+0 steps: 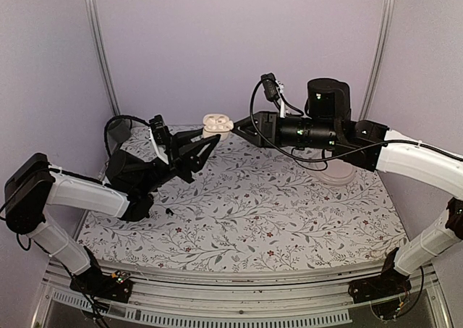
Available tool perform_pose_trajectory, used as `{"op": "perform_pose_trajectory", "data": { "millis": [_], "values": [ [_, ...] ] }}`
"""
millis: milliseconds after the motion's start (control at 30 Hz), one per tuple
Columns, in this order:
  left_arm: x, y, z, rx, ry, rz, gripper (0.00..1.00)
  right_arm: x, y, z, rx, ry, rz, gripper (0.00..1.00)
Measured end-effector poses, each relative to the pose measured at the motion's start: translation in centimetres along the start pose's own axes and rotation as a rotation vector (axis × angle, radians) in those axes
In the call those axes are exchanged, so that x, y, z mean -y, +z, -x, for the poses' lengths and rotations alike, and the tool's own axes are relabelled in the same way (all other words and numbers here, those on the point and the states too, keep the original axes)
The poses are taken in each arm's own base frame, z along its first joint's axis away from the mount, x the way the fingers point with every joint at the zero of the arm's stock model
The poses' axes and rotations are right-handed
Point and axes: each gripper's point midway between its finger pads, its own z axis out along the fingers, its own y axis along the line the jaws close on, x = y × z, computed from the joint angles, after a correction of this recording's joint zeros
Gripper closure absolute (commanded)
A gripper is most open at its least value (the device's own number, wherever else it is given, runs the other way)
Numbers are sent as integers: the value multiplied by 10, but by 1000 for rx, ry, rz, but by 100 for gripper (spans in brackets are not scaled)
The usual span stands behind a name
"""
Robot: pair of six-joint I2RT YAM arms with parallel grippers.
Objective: Insert the wireless bluetooth earbuds into the charging case
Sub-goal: Adjust the right earbud in the right side groove of the charging case.
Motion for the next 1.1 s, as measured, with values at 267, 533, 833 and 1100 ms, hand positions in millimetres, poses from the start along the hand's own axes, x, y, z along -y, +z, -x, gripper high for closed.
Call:
{"op": "perform_pose_trajectory", "data": {
  "millis": [267,533,833,1100],
  "values": [
    [0,0,0,-2,-1,1,100,0,-1,-2,-4,1,-13,59],
    [-1,1,0,-2,-1,5,100,-2,-5,-1,5,-2,-32,59],
    [-2,2,0,-1,-1,5,100,-4,-5,-4,3,-18,-42,59],
    [-5,3,-12,-42,-18,16,100,-16,-4,-7,-7,-39,-18,59]
  ]
}}
